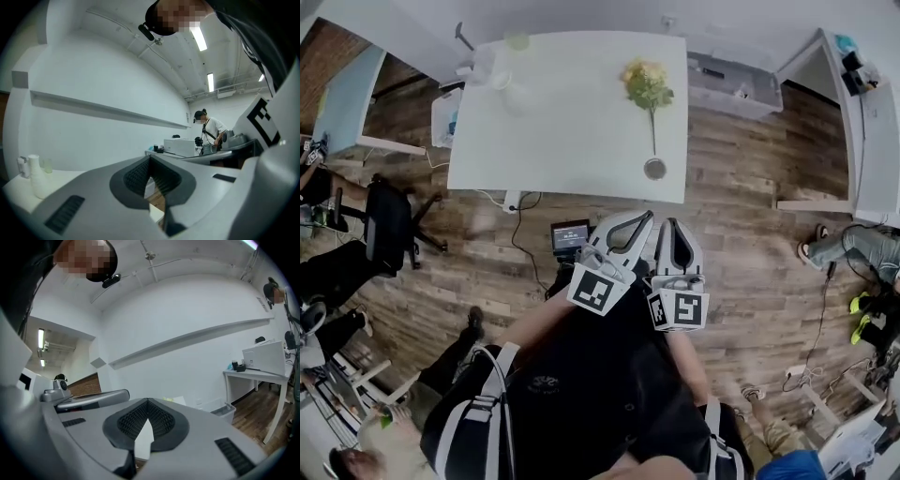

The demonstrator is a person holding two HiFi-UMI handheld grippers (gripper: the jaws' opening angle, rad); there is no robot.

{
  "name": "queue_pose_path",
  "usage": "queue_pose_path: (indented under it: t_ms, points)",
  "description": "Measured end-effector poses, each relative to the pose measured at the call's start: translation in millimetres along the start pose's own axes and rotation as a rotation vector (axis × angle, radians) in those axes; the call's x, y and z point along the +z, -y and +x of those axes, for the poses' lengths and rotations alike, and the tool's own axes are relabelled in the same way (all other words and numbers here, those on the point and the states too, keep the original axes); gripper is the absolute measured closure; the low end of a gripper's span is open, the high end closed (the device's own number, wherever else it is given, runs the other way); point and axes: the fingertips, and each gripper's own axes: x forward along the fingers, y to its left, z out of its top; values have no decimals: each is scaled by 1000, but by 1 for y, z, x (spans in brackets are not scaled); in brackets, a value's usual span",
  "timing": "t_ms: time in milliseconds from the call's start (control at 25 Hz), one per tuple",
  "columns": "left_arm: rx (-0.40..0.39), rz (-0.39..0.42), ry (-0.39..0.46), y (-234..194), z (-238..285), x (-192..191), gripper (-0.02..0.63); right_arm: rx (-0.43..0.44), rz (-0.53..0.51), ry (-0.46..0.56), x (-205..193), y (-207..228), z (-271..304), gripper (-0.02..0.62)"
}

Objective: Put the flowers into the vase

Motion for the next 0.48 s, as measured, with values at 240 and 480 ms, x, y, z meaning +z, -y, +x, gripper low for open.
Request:
queue_pose_path:
  t_ms: [240,480]
  points:
    - [113,-3,-51,-13,8,-7,586,72,-10,-16,1,-3,20,580]
    - [128,-12,-59,-54,2,-20,586,92,-31,-48,-11,-26,57,580]
